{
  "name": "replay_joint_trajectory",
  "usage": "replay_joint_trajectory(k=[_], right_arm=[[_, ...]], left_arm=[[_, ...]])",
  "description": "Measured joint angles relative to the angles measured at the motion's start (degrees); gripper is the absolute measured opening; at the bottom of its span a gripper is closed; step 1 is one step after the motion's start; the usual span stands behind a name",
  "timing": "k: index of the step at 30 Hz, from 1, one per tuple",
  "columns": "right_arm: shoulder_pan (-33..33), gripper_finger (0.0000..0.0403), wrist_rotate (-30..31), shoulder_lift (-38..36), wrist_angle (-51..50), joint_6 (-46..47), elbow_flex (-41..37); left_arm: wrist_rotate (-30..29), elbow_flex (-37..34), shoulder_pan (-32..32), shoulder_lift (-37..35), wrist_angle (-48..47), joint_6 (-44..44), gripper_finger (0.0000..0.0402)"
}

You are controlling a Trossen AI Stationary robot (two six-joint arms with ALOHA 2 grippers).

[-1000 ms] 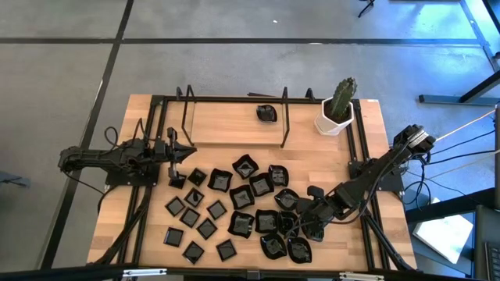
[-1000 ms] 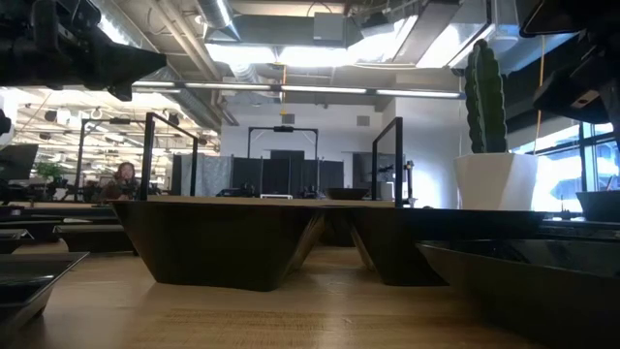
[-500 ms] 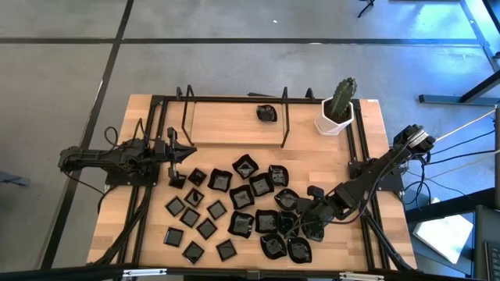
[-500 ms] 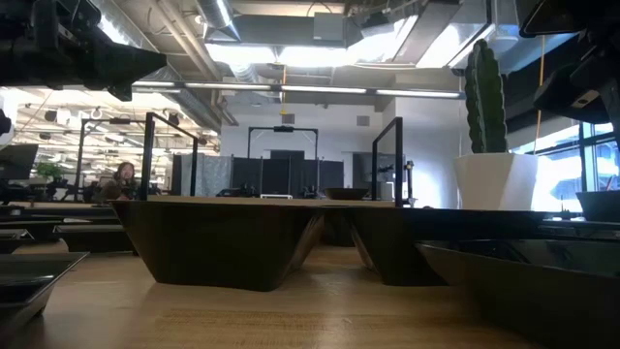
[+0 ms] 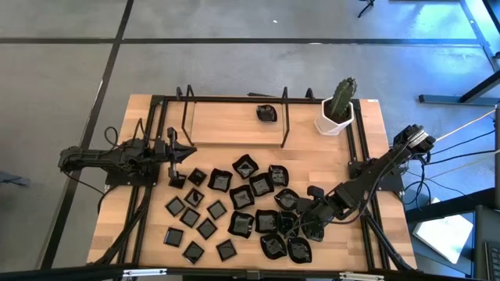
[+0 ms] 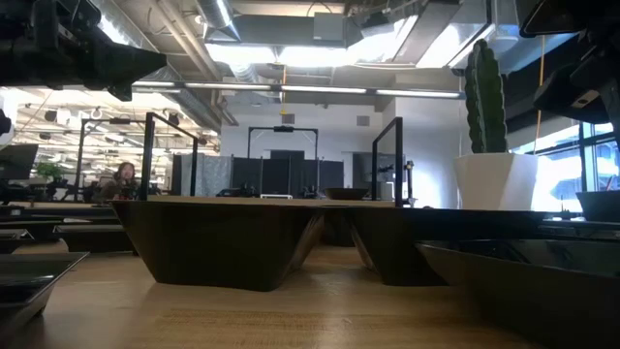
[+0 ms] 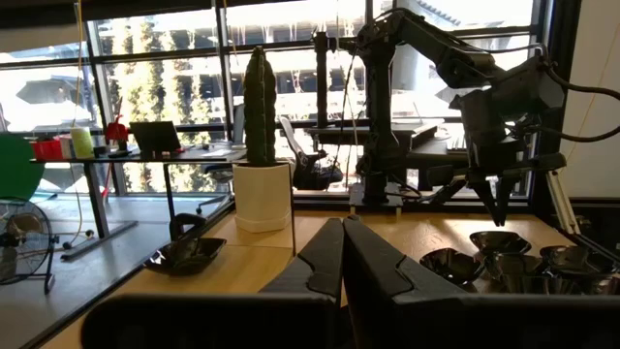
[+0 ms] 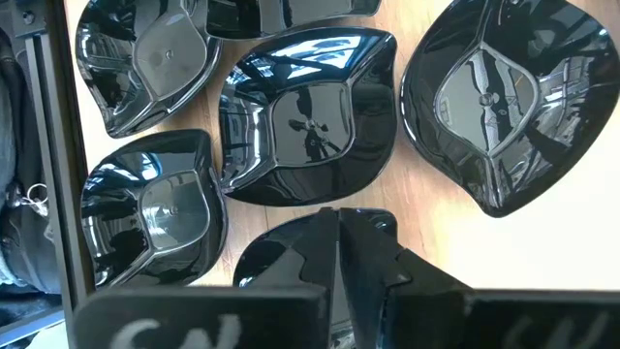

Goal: Pick & Place Mini shaped plates
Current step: Stack the leaf-shaped plate on top of the leaf-shaped plate on the shelf

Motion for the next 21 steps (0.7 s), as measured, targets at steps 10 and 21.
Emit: replay_joint_trajectory(k=[10, 21], right_arm=[[-0.01, 0.0019, 0.00, 0.00, 0.00, -0.12, 0.00], [-0.01, 0.0019, 0.00, 0.00, 0.88, -0.01, 0.00]], left_arm=[[-0.01, 0.00, 0.00, 0.00, 0.00, 0.00, 0.0004], [1.75, -0.02, -0.01, 0.00, 4.46, -0.47, 0.0004]])
